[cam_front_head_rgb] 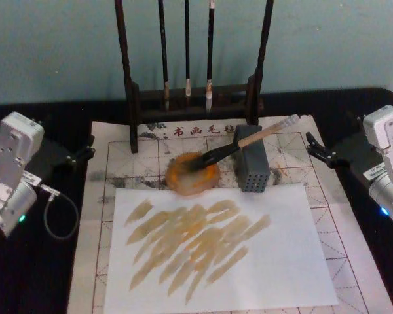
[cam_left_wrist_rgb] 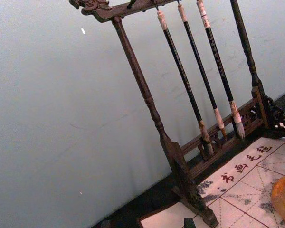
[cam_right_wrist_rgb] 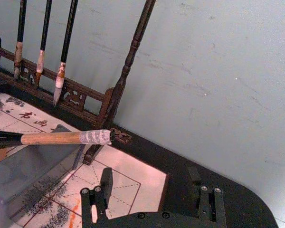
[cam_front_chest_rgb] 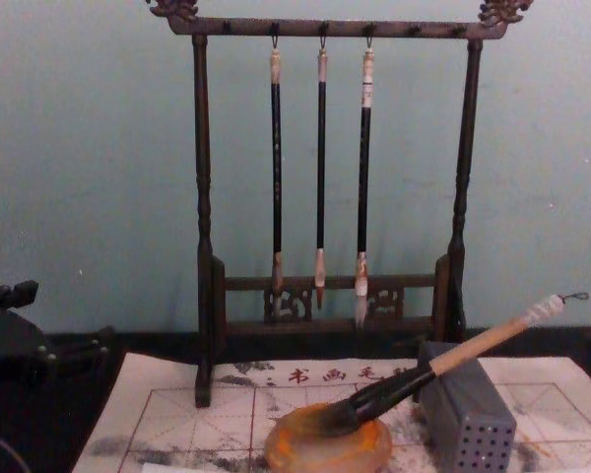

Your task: Pick up the brush from the inkstone, write on the paper, then place the brush back to its original position.

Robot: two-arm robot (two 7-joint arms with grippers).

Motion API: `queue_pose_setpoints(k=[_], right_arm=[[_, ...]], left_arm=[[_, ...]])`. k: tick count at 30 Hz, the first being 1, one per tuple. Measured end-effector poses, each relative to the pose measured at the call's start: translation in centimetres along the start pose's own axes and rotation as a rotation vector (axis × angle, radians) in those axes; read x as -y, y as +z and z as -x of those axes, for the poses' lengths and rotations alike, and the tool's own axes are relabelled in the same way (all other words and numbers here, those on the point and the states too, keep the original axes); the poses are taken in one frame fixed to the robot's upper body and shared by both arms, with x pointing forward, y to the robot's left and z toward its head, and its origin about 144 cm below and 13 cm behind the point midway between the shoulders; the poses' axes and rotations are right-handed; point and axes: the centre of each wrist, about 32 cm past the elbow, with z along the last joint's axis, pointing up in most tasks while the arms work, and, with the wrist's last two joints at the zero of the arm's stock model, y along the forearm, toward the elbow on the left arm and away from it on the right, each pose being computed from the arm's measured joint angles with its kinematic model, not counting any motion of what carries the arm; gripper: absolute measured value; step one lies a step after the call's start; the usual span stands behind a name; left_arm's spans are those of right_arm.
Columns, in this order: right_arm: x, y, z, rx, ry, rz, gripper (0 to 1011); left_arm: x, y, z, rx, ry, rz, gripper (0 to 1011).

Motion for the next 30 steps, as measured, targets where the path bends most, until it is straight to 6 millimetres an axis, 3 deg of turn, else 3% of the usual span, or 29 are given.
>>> queue_pose_setpoints(k=[30], right_arm=[[0.0, 0.0, 0.0, 0.001, 0.0, 0.0, 1002]], left_arm=[[0.0, 0.0, 0.0, 0.0, 0.0, 0.0, 1001]])
